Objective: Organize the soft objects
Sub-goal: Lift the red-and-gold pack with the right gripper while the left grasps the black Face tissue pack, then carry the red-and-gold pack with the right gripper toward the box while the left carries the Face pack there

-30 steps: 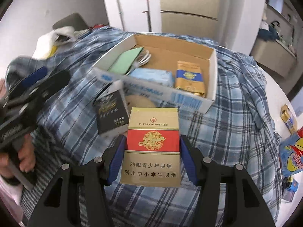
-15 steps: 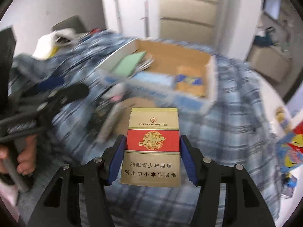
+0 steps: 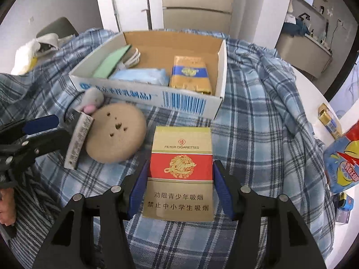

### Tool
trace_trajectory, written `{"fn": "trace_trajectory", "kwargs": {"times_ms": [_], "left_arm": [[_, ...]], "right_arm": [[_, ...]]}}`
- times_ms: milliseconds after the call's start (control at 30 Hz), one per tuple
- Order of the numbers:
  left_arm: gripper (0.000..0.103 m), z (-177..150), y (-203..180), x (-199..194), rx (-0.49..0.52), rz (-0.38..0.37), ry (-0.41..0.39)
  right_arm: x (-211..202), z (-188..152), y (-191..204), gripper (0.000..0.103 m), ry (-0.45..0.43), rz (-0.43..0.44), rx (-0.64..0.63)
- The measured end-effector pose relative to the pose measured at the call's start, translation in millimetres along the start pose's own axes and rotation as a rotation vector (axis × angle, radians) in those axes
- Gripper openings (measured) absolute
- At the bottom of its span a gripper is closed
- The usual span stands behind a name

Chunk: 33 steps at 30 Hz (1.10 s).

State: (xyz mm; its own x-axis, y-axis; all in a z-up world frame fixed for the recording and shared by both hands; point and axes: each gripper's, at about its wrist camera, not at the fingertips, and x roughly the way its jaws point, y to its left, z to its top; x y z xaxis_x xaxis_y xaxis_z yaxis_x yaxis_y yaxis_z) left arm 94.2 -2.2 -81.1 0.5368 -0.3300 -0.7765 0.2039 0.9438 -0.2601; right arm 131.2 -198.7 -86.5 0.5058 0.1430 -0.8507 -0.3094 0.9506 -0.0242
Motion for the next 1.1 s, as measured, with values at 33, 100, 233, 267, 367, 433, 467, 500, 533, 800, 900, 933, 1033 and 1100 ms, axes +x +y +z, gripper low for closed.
{"fn": "trace_trajectory", "kwargs": {"times_ms": [33,100,233,267,367,433,467,500,533,800,900,933,1033,1100], "left_arm": [[0.069,-0.4,-0.3,1.4,0.001,0.003,0.008],[0.069,-0.8,1.3,5.6,-0.004,0.002,0.032],[0.069,-0.8,3.9,13.8,-0.013,-0.016,0.076],[0.069,-1.0,3.0,14.0,-0.009,-0.018,0.078],[0.069,-2.3,0.6,13.7,0.007,-0.021,0.073],[0.057,-3.0,-1.6,13.1,0.016,-0.006,0.063],[0.050,-3.1,-3.0,12.6,0.022,0.001,0.056],[0.049,-3.4,-4.5,11.7,0.028,-0.002,0.051],[0.049,-3.2,-6.4,11.1,0.035,-0.002,0.044],[0.048,-4.6,-17.6,-6.6,0.093,0.011,-0.061],[0.048,-4.8,-21.3,-15.0,0.111,0.006,-0.108],[0.048,-5.3,-22.5,-18.1,0.117,0.006,-0.126],[0.048,-7.2,-29.7,-33.5,0.149,0.018,-0.214],[0.048,-10.2,-36.0,-45.0,0.179,0.029,-0.281]], "right_arm": [[1.2,0.1,-0.9,0.056,0.007,0.004,0.002],[6.8,0.9,-1.7,0.056,0.035,0.018,0.001],[9.3,0.4,0.6,0.056,0.040,0.020,-0.005],[9.7,0.4,1.0,0.056,0.041,0.018,-0.007],[8.4,-0.4,1.1,0.055,0.037,0.020,-0.006],[6.0,-0.8,0.7,0.055,0.023,0.018,-0.004],[4.4,-1.1,0.3,0.055,0.015,0.019,-0.002],[1.7,-2.4,-0.2,0.055,0.007,0.020,0.002],[0.3,-2.7,-0.9,0.055,0.000,0.023,0.007],[-24.5,-7.3,-5.2,0.055,-0.134,0.063,0.022],[-38.0,-9.6,-11.2,0.055,-0.212,0.085,0.051],[-42.3,-10.7,-13.4,0.055,-0.237,0.099,0.063],[-52.5,-13.4,-16.0,0.055,-0.290,0.121,0.078],[-57.8,-14.3,-14.6,0.055,-0.320,0.131,0.072]]}}
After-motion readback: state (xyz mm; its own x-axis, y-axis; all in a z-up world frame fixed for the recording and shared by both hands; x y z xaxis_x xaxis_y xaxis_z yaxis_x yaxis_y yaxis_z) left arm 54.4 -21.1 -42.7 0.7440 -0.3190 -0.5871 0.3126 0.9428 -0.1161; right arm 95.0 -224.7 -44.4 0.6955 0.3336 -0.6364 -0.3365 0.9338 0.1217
